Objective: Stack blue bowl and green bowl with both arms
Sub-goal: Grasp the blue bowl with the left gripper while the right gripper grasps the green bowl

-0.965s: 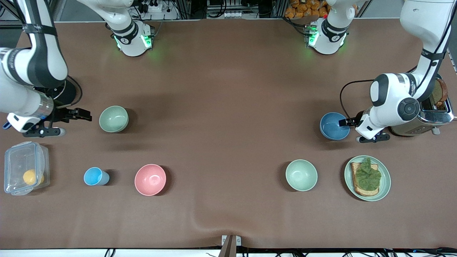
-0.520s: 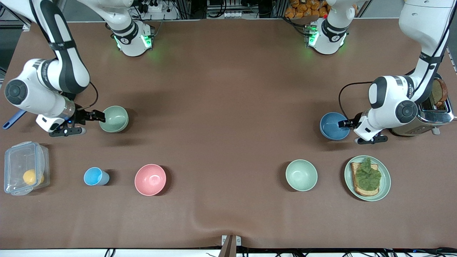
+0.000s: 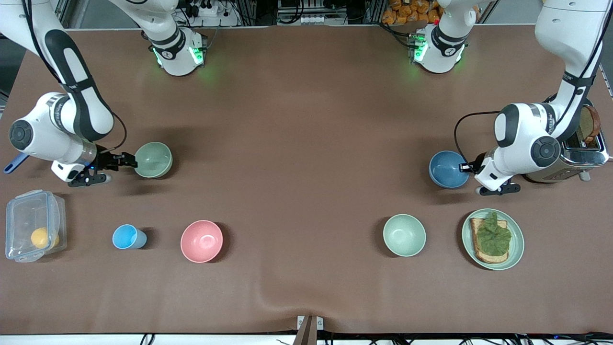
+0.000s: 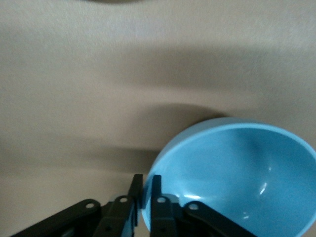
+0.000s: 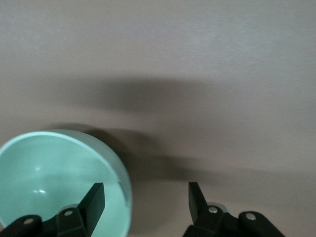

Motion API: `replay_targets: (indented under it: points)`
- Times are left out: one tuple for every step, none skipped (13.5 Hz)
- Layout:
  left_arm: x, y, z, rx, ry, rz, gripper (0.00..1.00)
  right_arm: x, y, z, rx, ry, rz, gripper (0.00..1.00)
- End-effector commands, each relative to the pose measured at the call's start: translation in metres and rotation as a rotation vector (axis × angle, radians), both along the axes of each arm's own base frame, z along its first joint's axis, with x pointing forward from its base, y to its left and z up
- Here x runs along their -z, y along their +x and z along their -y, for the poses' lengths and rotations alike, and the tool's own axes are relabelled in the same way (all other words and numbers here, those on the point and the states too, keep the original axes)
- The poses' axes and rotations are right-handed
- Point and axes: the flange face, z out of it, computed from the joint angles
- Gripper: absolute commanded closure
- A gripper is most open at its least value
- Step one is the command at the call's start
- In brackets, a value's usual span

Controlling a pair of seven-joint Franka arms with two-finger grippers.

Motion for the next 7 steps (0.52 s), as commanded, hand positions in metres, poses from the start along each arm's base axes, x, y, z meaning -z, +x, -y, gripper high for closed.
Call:
replay_targets:
  points:
    - [-0.029,0.016,-0.001,0.007,0.015,0.035,1.00,-0.001,-0.003,-0.010,-0.001,0.021,0.011,0.26]
    - [-0.043,0.024,-0.002,0.006,0.019,0.035,1.00,0.003,-0.007,-0.012,0.000,0.024,0.004,0.28]
    - [-0.058,0.034,-0.004,0.006,0.021,0.032,1.00,0.005,-0.008,-0.013,0.006,0.025,0.010,0.34]
    - [-0.070,0.041,-0.005,0.005,0.023,0.025,1.00,0.006,-0.010,-0.012,0.010,0.024,0.011,0.43]
    - [-0.080,0.046,-0.005,0.011,0.023,0.024,1.00,0.007,-0.010,-0.013,0.007,0.024,0.010,0.53]
    - [-0.094,0.055,-0.006,0.009,0.023,0.041,1.00,0.009,-0.012,-0.014,0.008,0.026,0.006,0.65]
    - [-0.102,0.060,-0.004,0.008,0.023,0.042,1.00,0.011,-0.013,-0.016,0.018,0.031,0.011,0.74]
